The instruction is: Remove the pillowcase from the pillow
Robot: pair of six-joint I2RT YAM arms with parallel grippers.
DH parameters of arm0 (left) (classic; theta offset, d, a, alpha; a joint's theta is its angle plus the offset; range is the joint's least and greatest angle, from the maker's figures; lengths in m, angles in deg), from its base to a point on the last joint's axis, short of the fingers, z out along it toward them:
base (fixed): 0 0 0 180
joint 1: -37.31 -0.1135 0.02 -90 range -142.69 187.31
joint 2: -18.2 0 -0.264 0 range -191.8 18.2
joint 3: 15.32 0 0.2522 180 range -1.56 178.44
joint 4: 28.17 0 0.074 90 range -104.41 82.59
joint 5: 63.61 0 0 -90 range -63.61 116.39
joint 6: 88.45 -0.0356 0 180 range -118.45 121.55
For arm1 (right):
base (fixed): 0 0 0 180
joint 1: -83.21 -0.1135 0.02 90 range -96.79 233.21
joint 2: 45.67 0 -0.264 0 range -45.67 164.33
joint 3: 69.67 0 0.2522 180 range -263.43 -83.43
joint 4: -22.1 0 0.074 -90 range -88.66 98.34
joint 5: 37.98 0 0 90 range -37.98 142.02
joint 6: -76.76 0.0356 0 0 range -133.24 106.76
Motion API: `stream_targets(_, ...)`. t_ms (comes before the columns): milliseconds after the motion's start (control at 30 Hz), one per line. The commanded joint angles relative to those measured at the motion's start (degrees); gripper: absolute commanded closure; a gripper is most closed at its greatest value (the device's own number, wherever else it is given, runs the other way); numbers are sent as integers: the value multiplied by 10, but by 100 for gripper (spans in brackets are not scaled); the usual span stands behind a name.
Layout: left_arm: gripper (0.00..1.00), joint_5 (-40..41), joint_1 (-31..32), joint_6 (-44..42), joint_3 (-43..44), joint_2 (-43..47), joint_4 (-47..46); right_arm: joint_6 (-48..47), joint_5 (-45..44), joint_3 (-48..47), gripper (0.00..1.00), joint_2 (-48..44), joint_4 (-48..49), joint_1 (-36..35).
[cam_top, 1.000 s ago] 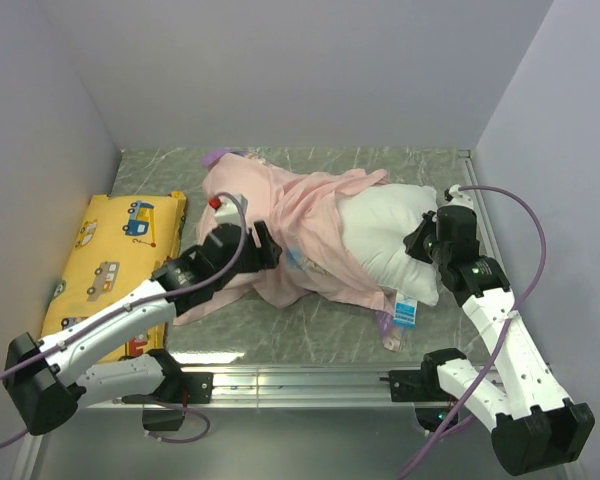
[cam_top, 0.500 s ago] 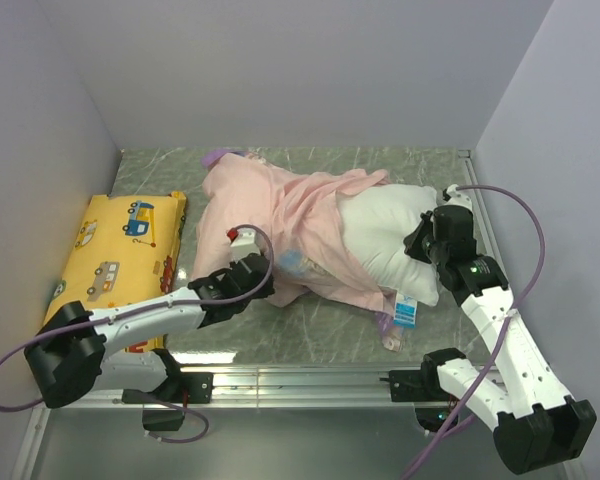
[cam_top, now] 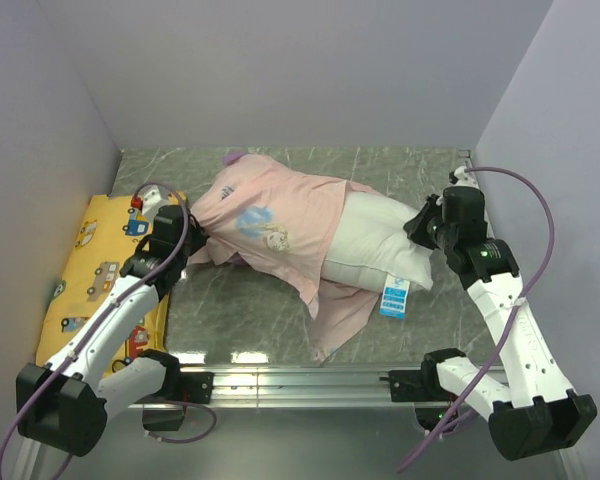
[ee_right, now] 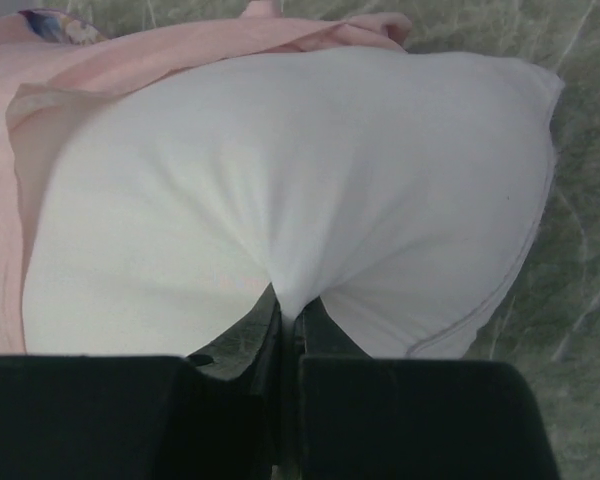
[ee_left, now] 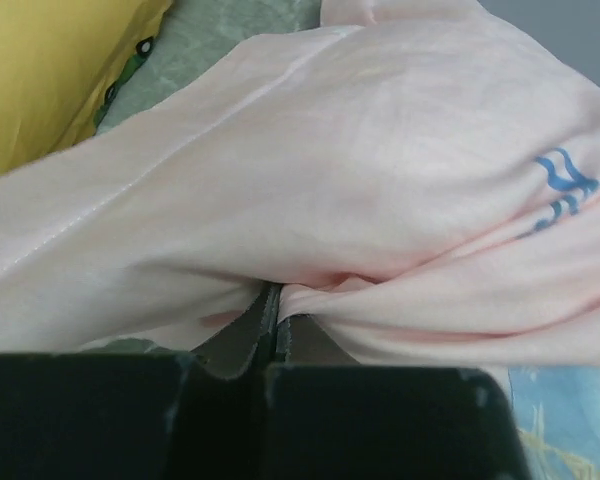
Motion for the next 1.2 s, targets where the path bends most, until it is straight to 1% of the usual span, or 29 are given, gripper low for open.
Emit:
stream_targets(0, 100, 14, -10, -69, 41, -8, 9, -27, -47, 15, 90, -15, 46, 12)
stream_targets(33, 100, 11, 5, -78, 43, -9, 8, -28, -47, 23, 83, -15, 49, 6)
stream_targets(67, 99, 5, 13, -82, 48, -11, 9, -32, -42, 32, 69, -14, 55, -11)
stream_targets(133, 100, 2, 41, -93, 57, -12, 11, -41, -54, 37, 55, -18, 55, -33)
stream_targets(167, 99, 4, 54, -97, 70, -13, 12, -45, -60, 36, 44, -26, 56, -51)
stream_targets(200, 100, 21, 67, -100, 81, -13, 23, -49, -72, 32, 39, -31, 60, -86)
stream_targets(233, 99, 31, 98, -107, 93, -19, 32, -52, -96, 27, 35, -33, 59, -105)
stream_targets(267, 99, 45, 113, -110, 123, -23, 43, -55, -103, 19, 32, -31, 54, -119)
stream_targets(300, 99, 71, 127, -112, 138, -28, 57, -60, -111, 3, 32, -29, 46, -133)
stream_targets(333, 100, 83, 150, -116, 153, -39, 79, -60, -145, -5, 30, -30, 39, -166)
stream_targets(400, 100, 94, 164, -121, 188, -45, 97, -63, -183, -15, 27, -47, 32, -206)
stream_targets(433, 100, 96, 170, -126, 201, -48, 106, -64, -218, -19, 25, -61, 31, -232)
stream_targets(500, 99, 90, 172, -130, 213, -46, 110, -70, -247, -26, 23, -68, 26, -253)
stream_targets(567, 99, 79, 179, -130, 228, -43, 114, -77, -262, -32, 21, -65, 25, -267)
stream_targets(633, 99, 77, 192, -133, 242, -39, 119, -96, -251, -45, 20, -62, 21, -278)
stream_targets(733, 99, 86, 219, -137, 282, -36, 143, -106, -264, -58, 19, -62, 17, -324)
stream_targets(767, 99, 85, 227, -140, 308, -35, 150, -107, -274, -63, 19, -58, 14, -336)
stream_targets(800, 100, 87, 236, -143, 322, -34, 160, -112, -287, -75, 19, -55, 3, -360)
stream_targets(933, 100, 113, 295, -162, 407, -43, 191, -112, -318, -107, 19, -38, -24, -394)
stream_targets(967, 100, 117, 301, -168, 445, -48, 195, -111, -321, -110, 19, -37, -26, -396)
stream_targets(1033, 100, 138, 305, -184, 486, -71, 214, -111, -322, -116, 18, -34, -24, -398)
stream_targets(1067, 100, 147, 306, -191, 522, -80, 219, -110, -323, -117, 18, -32, -23, -399)
stream_targets(1100, 100, 170, 305, -197, 537, -99, 224, -110, -323, -118, 18, -29, -24, -399)
stream_targets(1167, 99, 182, 299, -213, 567, -121, 232, -107, -327, -112, 18, -19, -23, -399)
